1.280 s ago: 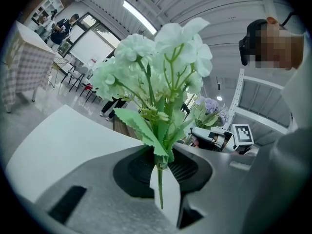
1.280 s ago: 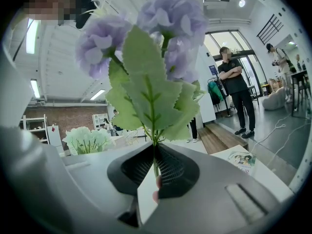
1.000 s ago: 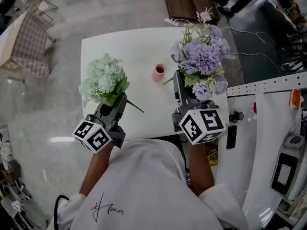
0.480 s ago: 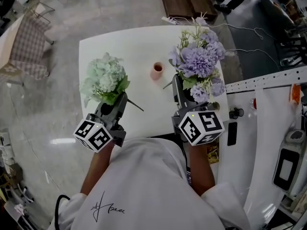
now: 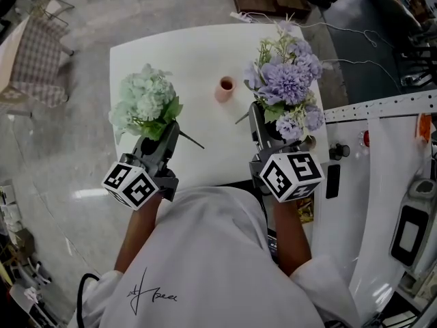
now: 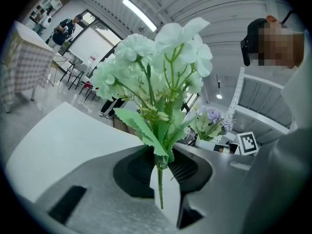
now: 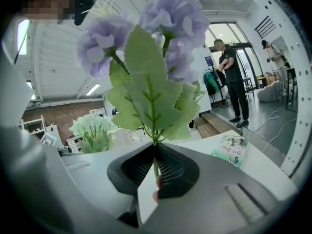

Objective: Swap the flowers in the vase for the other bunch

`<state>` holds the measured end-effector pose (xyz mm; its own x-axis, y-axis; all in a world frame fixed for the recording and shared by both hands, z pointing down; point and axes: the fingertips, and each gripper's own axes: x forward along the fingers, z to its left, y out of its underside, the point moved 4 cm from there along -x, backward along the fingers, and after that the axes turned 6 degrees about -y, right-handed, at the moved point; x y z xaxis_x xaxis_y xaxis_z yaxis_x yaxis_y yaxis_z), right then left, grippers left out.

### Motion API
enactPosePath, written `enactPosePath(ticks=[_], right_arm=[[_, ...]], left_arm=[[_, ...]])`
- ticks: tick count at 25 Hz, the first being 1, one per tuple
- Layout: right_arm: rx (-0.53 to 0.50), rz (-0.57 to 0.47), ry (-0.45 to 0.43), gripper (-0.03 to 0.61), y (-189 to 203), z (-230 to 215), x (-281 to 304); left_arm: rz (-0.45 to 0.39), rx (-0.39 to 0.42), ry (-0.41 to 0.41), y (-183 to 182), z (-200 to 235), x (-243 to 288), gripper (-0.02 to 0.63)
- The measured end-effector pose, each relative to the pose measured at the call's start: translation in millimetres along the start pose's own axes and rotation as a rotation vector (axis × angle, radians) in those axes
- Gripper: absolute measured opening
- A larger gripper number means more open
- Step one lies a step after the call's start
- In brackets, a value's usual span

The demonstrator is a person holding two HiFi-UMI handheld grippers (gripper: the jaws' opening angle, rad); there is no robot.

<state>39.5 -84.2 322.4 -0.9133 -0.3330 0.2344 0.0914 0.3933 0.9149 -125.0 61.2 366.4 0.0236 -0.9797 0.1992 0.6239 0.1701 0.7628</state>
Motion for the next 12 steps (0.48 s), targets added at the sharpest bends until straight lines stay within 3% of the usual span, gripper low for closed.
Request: enactPosePath(ticks=[12], right_arm=[[0.078, 0.009, -0.054, 0.023, 14, -3, -12]], left_arm=[[0.022, 0.016, 0.015, 4, -1, 1, 0.071]])
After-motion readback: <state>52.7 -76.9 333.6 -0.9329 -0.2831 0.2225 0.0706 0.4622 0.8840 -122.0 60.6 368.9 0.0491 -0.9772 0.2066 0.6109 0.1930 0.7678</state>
